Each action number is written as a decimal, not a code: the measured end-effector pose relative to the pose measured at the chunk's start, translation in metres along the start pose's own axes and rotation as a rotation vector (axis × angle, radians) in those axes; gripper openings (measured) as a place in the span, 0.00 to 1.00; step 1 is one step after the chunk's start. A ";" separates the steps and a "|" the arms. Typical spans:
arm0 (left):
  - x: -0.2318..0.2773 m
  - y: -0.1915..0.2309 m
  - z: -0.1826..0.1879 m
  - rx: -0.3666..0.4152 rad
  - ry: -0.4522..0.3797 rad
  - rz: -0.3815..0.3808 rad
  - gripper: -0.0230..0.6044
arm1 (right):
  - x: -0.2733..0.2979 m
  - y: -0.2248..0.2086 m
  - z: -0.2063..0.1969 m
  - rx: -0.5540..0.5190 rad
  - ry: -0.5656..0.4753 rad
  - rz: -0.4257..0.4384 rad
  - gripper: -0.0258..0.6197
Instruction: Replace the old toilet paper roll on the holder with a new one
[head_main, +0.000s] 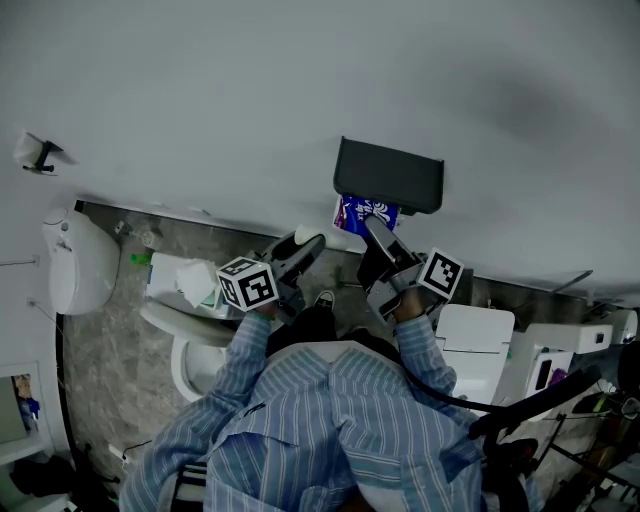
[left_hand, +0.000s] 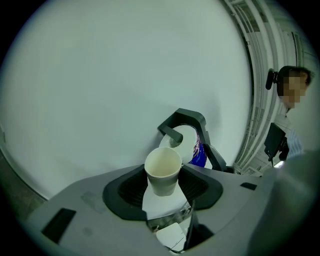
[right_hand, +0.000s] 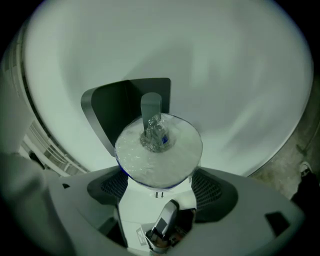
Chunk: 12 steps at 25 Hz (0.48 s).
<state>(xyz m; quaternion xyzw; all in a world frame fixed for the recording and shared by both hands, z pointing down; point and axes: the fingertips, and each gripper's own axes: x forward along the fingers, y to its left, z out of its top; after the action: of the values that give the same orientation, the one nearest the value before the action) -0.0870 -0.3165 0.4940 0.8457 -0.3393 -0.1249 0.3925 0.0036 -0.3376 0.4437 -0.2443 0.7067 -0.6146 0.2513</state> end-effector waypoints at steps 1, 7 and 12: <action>-0.001 0.000 -0.001 0.000 -0.002 0.002 0.34 | -0.001 0.000 0.000 -0.003 0.003 0.004 0.66; -0.002 -0.005 -0.006 0.002 -0.001 0.003 0.34 | -0.007 0.004 -0.005 -0.078 0.021 0.017 0.66; -0.002 -0.012 -0.012 0.004 -0.001 0.003 0.34 | -0.012 0.010 -0.016 -0.127 0.072 0.028 0.67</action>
<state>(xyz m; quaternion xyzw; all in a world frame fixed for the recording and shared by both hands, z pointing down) -0.0773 -0.3024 0.4934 0.8459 -0.3411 -0.1239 0.3909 0.0019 -0.3170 0.4361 -0.2279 0.7561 -0.5733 0.2184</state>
